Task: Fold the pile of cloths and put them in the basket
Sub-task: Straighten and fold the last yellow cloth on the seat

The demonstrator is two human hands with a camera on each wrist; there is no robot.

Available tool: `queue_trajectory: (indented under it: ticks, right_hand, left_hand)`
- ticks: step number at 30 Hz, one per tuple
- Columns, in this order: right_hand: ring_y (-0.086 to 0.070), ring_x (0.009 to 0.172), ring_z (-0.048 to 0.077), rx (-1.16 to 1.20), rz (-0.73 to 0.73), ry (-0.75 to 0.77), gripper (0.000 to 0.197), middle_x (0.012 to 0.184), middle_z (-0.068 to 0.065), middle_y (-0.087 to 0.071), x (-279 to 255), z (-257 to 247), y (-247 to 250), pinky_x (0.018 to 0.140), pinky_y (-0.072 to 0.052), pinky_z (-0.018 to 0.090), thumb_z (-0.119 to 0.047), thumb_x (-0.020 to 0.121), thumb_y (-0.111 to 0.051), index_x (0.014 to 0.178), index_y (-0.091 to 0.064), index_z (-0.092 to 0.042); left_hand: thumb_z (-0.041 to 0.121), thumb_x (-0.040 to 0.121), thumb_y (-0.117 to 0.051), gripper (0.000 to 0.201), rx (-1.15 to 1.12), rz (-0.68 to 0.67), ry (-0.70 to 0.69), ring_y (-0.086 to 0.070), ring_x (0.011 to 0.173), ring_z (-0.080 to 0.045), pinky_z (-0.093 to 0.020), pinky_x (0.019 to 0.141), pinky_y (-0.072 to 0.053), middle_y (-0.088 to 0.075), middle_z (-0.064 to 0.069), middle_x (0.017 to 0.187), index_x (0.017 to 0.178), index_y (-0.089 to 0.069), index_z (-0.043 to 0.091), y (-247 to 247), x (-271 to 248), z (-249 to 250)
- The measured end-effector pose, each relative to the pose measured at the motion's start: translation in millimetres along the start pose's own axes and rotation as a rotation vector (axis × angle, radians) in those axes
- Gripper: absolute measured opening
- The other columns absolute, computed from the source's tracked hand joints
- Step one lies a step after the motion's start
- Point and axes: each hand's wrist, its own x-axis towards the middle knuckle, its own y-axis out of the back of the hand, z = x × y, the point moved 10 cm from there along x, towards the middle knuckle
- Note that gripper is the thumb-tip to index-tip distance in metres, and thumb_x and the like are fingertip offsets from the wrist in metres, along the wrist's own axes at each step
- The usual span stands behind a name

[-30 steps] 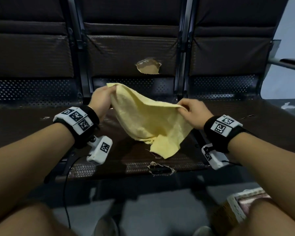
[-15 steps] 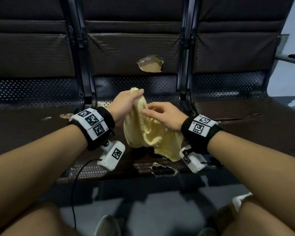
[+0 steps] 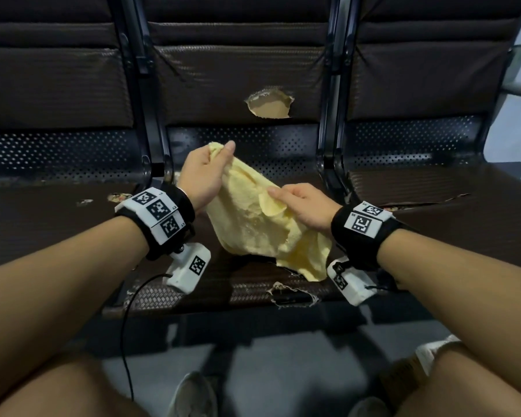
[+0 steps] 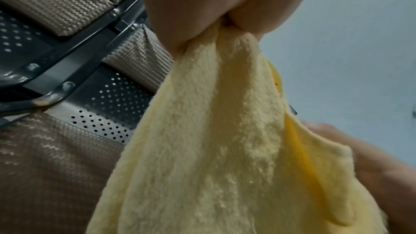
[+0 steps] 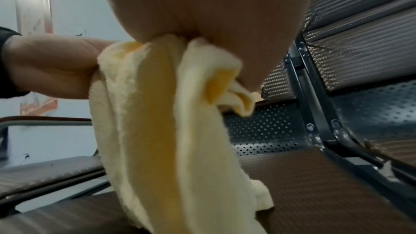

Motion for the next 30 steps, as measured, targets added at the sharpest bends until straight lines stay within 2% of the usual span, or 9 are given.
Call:
queue_trajectory:
  ticks: [4,6,8,11,14,18,21,24,30]
  right_hand:
    - [-0.053,0.067,0.017,-0.219,-0.036,0.004,0.043,0.071,0.001,-0.056,-4.3,13.4,9.8,0.069,-0.043,0.036,-0.049,0.1,-0.051,0.08,-0.059,-0.012]
    - [-0.058,0.068,0.02,-0.335,0.005,0.02,0.052,0.07,0.002,-0.061,-5.1,12.2,23.0,0.068,-0.045,0.037,-0.061,0.097,-0.048,0.075,-0.062,-0.015]
    - [-0.057,0.064,0.017,-0.444,0.063,0.032,0.065,0.066,-0.002,-0.058,-7.7,8.9,41.4,0.061,-0.041,0.034,-0.081,0.083,-0.045,0.07,-0.057,-0.019]
    - [-0.064,0.077,0.01,-0.475,0.02,0.019,0.077,0.082,-0.008,-0.068,-14.6,9.1,56.0,0.069,-0.049,0.031,-0.091,0.059,-0.054,0.088,-0.066,-0.021]
    - [-0.064,0.082,0.014,-0.558,0.011,0.038,0.048,0.087,-0.004,-0.068,-16.0,9.3,67.1,0.071,-0.05,0.032,-0.067,0.078,-0.068,0.09,-0.065,-0.021]
    - [-0.06,0.08,0.023,-0.645,0.123,0.018,0.017,0.081,0.001,-0.063,-15.6,3.2,96.7,0.059,-0.037,0.031,-0.034,0.095,-0.061,0.084,-0.061,-0.021]
    - [-0.057,0.071,0.019,-0.706,0.175,-0.002,0.026,0.07,-0.004,-0.058,-21.0,-0.3,108.8,0.053,-0.033,0.027,-0.037,0.093,-0.067,0.071,-0.057,-0.026]
    - [-0.054,0.062,0.016,-0.704,0.296,-0.019,0.038,0.064,-0.001,-0.057,-27.6,-10.4,122.5,0.051,-0.033,0.032,-0.054,0.087,-0.069,0.065,-0.058,-0.024]
    - [-0.056,0.062,0.016,-0.462,0.287,0.036,0.039,0.064,-0.002,-0.06,-26.1,-43.4,137.0,0.054,-0.038,0.029,-0.051,0.09,-0.066,0.064,-0.063,-0.022]
  left_hand:
    - [0.053,0.096,-0.054,0.057,0.052,0.083,-0.012,-0.055,0.063,-0.02,-0.04,0.06,-0.047,-0.056,-0.006,0.067,0.07,-0.053,0.002,18.9,8.3,-8.9]
    - [0.06,0.09,-0.057,0.059,0.122,0.092,-0.021,-0.054,0.061,-0.019,-0.039,0.059,-0.045,-0.056,-0.003,0.064,0.068,-0.053,0.006,24.1,9.1,-14.4]
    - [0.066,0.082,-0.062,0.059,0.203,0.11,-0.03,-0.055,0.059,-0.015,-0.034,0.057,-0.044,-0.057,0.0,0.063,0.067,-0.054,0.01,32.7,10.2,-19.5]
    - [0.068,0.073,-0.071,0.063,0.249,0.119,-0.028,-0.055,0.057,-0.012,-0.03,0.054,-0.042,-0.063,-0.002,0.063,0.07,-0.059,0.006,46.1,11.8,-25.8]
    - [0.056,0.071,-0.082,0.059,0.231,0.032,-0.019,-0.055,0.055,-0.01,-0.026,0.049,-0.042,-0.063,-0.002,0.061,0.07,-0.058,0.002,44.3,8.9,-28.4]
    - [0.036,0.074,-0.085,0.033,0.262,-0.091,-0.054,-0.063,0.063,-0.009,-0.021,0.056,-0.049,-0.069,0.002,0.069,0.074,-0.067,0.008,39.1,5.2,-21.4]
    - [0.025,0.086,-0.076,0.012,0.245,-0.031,-0.088,-0.072,0.079,-0.018,-0.032,0.069,-0.059,-0.074,-0.002,0.082,0.088,-0.074,0.014,43.8,6.0,-10.5]
    - [0.024,0.096,-0.064,0.015,0.153,0.089,-0.123,-0.071,0.089,-0.025,-0.044,0.082,-0.059,-0.074,-0.006,0.091,0.098,-0.073,0.012,53.9,12.7,5.3]
    - [0.04,0.101,-0.043,0.04,0.098,0.261,-0.088,-0.045,0.074,-0.018,-0.036,0.069,-0.038,-0.048,-0.004,0.08,0.086,-0.049,0.003,66.0,31.9,27.3]
